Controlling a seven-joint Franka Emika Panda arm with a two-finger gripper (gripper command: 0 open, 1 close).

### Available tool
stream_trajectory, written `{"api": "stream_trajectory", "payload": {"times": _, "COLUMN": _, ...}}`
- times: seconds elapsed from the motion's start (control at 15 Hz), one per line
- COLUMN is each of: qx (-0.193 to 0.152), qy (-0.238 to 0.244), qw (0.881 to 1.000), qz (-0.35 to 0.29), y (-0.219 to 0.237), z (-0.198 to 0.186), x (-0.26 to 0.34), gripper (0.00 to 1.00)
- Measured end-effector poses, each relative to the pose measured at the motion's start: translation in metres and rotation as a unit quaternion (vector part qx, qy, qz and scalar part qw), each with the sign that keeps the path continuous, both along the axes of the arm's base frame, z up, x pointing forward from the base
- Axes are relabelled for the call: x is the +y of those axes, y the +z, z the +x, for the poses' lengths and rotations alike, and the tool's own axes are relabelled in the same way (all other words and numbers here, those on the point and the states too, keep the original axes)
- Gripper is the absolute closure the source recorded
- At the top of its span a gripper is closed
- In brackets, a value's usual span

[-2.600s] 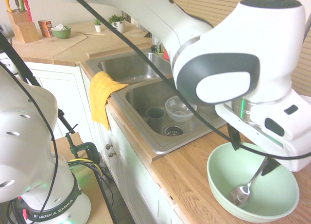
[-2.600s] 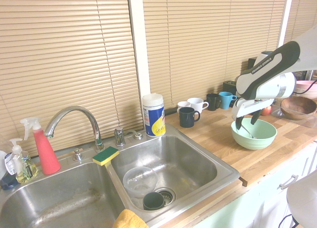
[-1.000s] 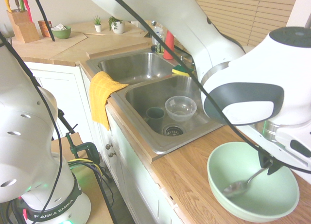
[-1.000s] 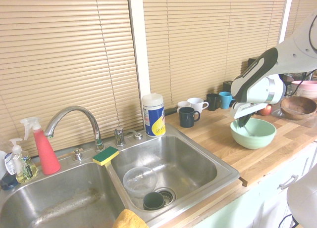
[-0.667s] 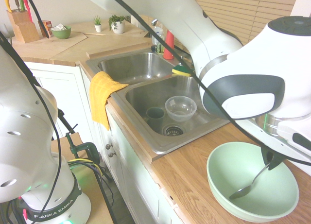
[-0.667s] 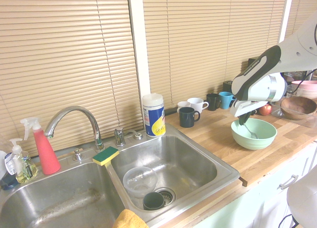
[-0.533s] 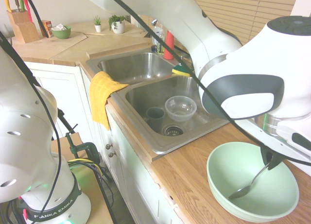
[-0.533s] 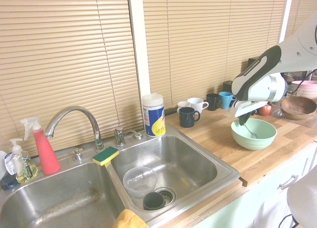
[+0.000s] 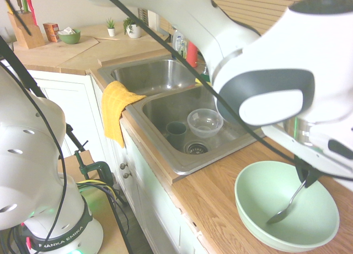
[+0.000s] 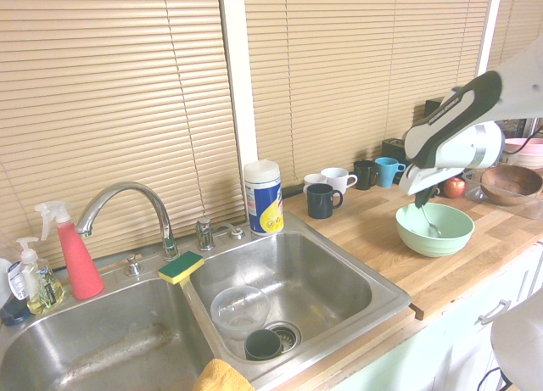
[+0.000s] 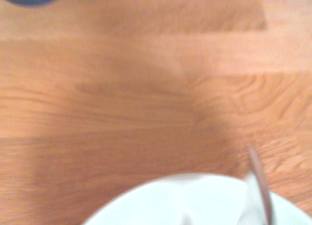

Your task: Put the spoon into the sink

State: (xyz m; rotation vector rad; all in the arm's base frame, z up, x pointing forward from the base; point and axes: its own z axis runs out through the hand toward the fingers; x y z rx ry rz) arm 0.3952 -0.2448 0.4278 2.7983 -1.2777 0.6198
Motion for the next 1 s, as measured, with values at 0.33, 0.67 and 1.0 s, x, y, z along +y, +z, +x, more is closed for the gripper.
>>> {"api": "stream_trajectory", "payload": {"times": 0.33, "qx": -0.015, "qy": 0.017, "qw": 0.999, "qz": -0.025, "y": 0.051, "z": -0.003, "x": 0.052, "gripper": 1.0}}
{"api": "stream_trajectory", "payload": {"times": 0.67, "qx": -0.029, "qy": 0.043, "qw": 0.997, "qz": -0.065, "y": 0.105, "z": -0.013, "x": 0.117, "gripper": 1.0}}
{"api": "stream_trajectory", "payload": {"times": 1.0, "qx": -0.027, "qy": 0.1, "qw": 0.987, "qz": -0.12, "y": 0.123, "z": -0.01, "x": 0.25, "gripper": 1.0}}
